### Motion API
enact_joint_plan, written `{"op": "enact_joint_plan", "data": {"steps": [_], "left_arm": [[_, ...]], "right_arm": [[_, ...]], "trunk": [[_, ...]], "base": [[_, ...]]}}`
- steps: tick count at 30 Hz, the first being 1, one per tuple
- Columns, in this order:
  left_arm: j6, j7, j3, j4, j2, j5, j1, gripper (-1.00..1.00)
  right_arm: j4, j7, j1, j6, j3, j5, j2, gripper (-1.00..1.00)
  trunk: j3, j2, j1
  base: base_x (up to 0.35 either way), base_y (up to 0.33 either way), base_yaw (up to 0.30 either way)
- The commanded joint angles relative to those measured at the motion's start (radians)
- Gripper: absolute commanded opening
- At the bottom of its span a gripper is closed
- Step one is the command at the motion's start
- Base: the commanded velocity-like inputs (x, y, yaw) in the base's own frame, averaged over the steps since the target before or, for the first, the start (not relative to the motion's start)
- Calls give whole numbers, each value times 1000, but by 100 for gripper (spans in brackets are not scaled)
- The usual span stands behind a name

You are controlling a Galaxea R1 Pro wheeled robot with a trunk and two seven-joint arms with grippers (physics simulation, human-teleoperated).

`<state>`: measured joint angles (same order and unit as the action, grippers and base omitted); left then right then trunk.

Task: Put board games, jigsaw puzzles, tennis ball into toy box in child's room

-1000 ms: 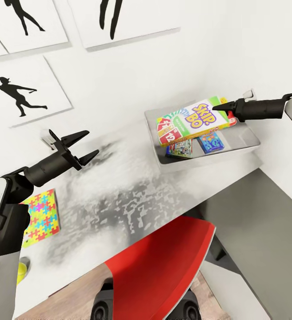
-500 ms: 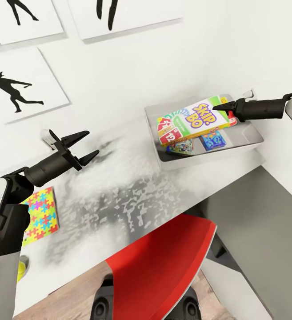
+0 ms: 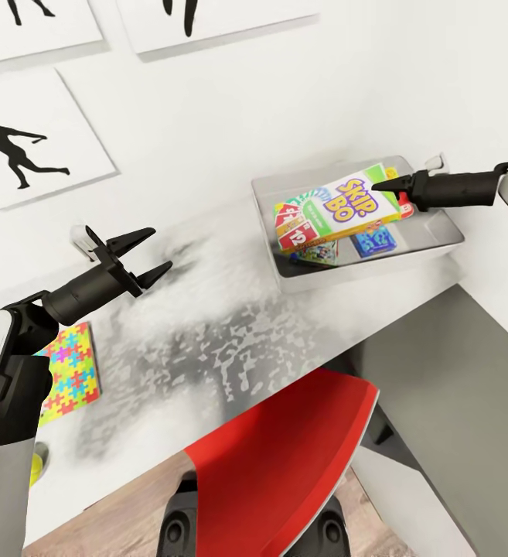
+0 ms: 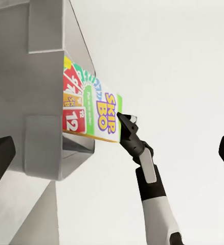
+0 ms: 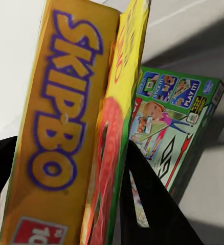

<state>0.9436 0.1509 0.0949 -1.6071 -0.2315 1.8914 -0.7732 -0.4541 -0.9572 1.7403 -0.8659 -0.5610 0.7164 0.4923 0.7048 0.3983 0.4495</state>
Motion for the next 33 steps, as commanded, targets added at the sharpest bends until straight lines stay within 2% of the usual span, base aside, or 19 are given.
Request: {"op": "enact_joint_plan", "data": {"steps": [1, 14, 33], "left_arm": [[3, 10, 1, -1, 0, 11, -1, 100], [3, 10, 2, -1, 0, 11, -1, 100], [4, 10, 2, -1, 0, 11, -3, 100]], "right_arm": [[0, -1, 1, -4, -5, 6, 1, -100], [1, -1, 2, 25, 6, 8, 17, -100], [3, -2, 5, 89, 11, 11, 17, -100]], "trunk": [[2, 2, 1], [7, 2, 1], [8, 2, 1]], "base": [[0, 0, 10], [0, 0, 4], [0, 0, 0]]}}
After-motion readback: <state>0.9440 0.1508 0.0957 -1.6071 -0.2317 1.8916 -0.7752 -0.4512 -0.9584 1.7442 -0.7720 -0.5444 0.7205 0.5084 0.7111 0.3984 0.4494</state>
